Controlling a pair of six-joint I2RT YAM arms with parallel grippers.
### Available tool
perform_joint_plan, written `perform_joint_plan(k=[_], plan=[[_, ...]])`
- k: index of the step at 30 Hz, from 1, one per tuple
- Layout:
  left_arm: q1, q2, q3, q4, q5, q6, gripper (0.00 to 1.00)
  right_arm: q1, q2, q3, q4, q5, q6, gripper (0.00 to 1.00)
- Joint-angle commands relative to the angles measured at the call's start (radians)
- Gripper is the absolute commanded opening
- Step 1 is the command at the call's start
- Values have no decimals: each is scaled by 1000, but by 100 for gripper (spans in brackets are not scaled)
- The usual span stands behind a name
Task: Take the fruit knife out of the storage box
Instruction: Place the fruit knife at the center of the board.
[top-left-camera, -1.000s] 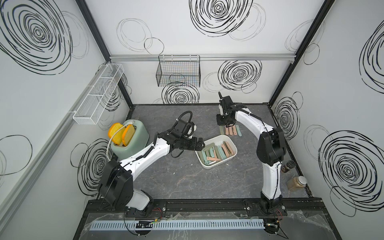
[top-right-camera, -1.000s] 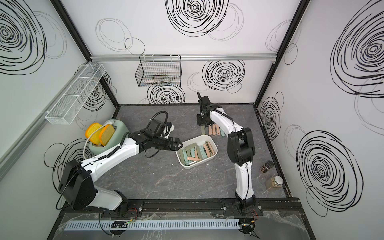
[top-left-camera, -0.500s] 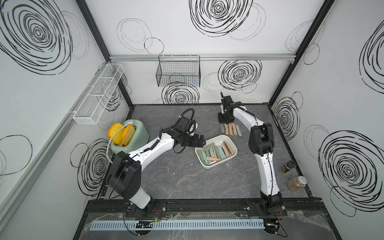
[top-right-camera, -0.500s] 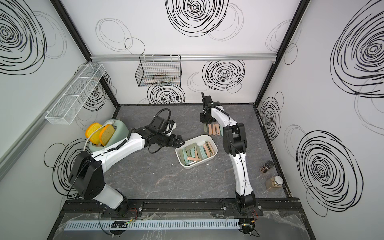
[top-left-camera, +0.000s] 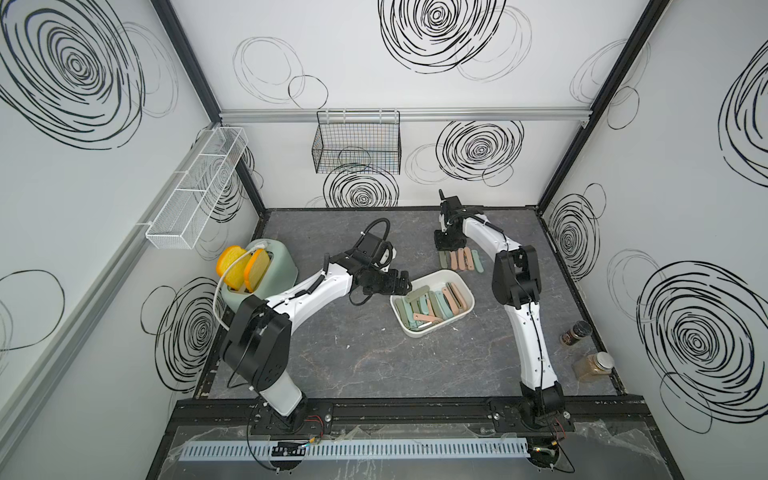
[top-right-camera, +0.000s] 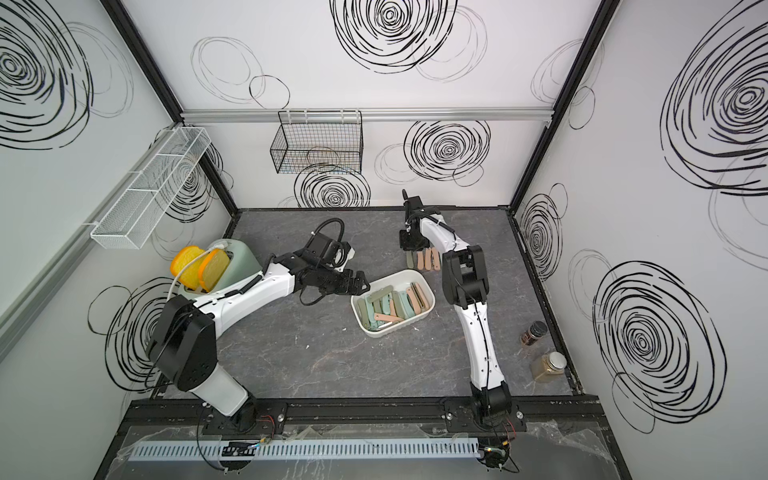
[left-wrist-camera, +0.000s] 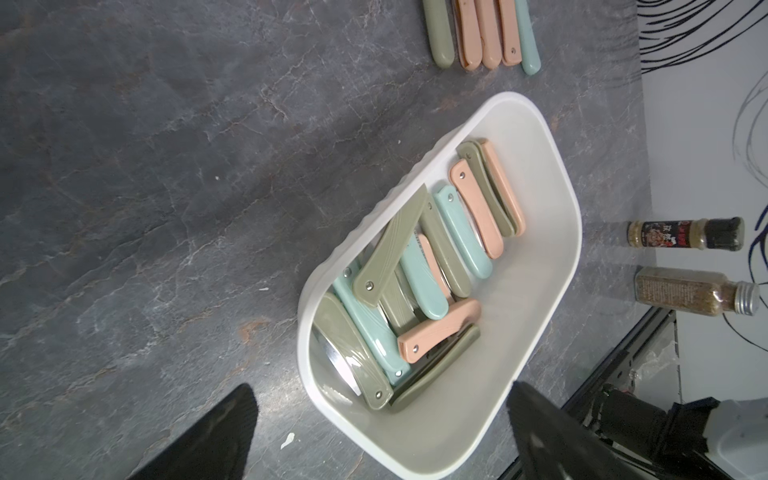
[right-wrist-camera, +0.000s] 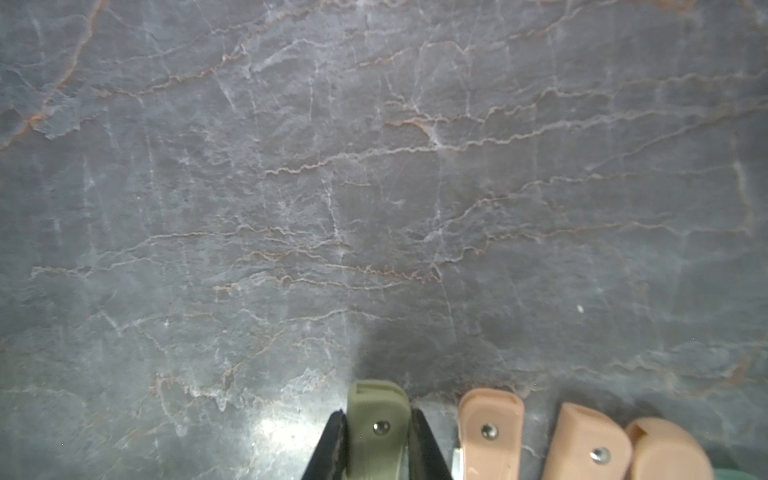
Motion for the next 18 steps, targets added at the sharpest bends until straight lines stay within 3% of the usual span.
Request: perform_joint_plan(k=[1, 7, 9, 18], plan=[[10, 0, 18, 24, 17, 20, 98, -4, 20, 31, -39, 4, -10, 25], [9, -22, -2, 25, 19, 20, 98, -5, 45, 90, -78, 39, -7, 27], [10, -34, -9, 22, 21, 20, 98, -5, 50, 122, -99, 55, -1, 33], [11, -133, -76, 18, 13, 20, 98, -6, -10, 144, -164, 57, 15, 40]])
